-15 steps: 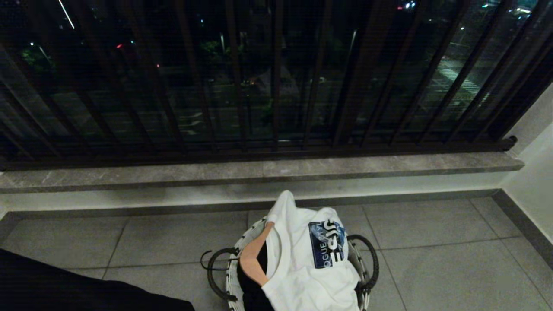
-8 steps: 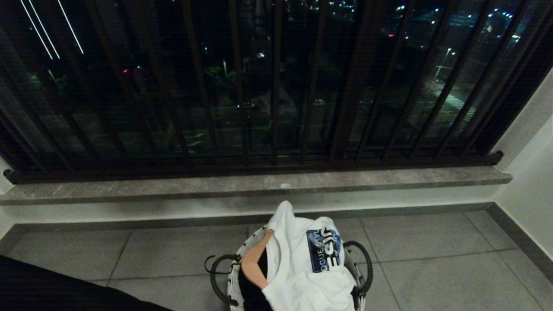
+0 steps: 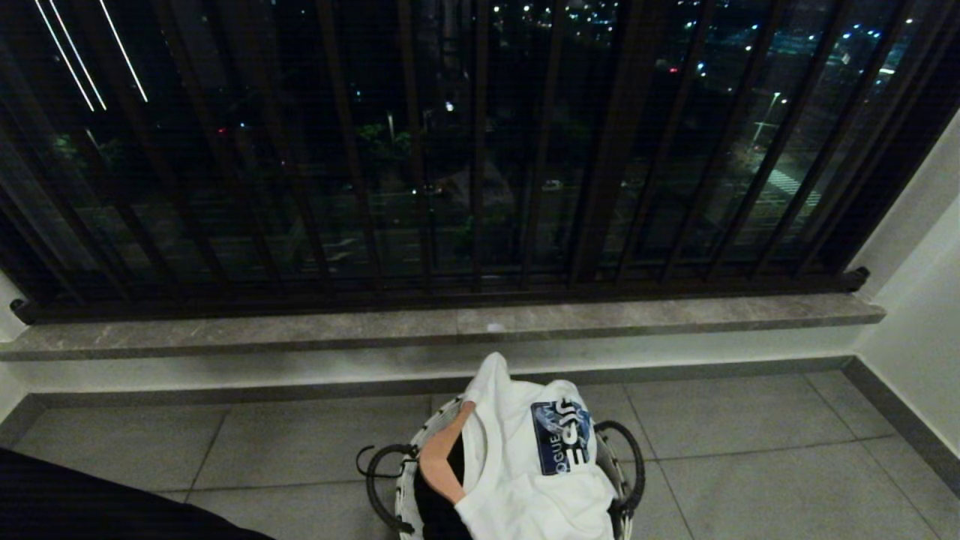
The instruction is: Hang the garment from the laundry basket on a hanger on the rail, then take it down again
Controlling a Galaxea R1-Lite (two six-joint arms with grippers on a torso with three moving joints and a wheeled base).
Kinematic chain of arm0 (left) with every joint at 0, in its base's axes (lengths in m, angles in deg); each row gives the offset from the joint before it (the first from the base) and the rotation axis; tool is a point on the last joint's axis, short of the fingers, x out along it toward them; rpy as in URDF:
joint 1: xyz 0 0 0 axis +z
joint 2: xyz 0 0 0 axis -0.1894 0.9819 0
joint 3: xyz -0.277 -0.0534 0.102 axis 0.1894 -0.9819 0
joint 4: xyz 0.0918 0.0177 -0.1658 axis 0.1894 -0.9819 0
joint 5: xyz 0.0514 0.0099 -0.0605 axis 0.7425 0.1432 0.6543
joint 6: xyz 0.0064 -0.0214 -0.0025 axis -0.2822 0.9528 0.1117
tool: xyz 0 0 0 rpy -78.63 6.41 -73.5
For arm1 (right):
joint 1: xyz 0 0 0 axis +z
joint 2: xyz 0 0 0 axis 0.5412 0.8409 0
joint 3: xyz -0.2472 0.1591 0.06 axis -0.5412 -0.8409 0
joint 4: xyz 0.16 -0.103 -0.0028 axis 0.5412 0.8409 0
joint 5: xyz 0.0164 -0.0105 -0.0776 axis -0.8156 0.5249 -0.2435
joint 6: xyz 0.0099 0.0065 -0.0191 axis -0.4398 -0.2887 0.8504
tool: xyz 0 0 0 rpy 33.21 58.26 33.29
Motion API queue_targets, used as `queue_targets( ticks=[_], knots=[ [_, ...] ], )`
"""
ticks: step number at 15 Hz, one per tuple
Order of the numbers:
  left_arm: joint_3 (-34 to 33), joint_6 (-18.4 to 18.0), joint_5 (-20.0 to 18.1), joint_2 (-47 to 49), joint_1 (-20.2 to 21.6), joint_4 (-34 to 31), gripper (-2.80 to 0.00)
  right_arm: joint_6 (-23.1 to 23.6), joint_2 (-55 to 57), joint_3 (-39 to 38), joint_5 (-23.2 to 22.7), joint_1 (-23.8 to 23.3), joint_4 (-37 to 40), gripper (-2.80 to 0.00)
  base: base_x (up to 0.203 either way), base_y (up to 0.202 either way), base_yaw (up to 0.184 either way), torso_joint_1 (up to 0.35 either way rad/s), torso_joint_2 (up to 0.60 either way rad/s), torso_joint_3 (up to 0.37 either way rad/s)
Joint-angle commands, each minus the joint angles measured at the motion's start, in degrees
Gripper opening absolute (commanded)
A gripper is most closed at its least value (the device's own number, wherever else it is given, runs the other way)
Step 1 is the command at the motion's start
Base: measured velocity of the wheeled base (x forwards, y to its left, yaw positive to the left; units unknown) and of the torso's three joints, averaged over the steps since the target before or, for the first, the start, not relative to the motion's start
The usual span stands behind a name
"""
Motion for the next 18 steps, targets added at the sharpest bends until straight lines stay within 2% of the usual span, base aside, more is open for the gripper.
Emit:
queue_targets(
  ticks=[1, 18],
  knots=[
    [-0.1, 0.0, 0.0, -0.3, 0.0, -0.2, -2.8, -0.1, 0.0, 0.0, 0.0, 0.0, 0.0, -2.8, 0.0, 0.0, 0.0, 0.002, 0.0, 0.051],
    [-1.3, -1.2, 0.0, -0.3, -0.1, 0.4, -2.8, 0.0, 0.0, 0.0, 0.0, 0.0, 0.0, -2.8, 0.0, 0.0, 0.0, 0.0, 0.0, 0.002]
  ],
)
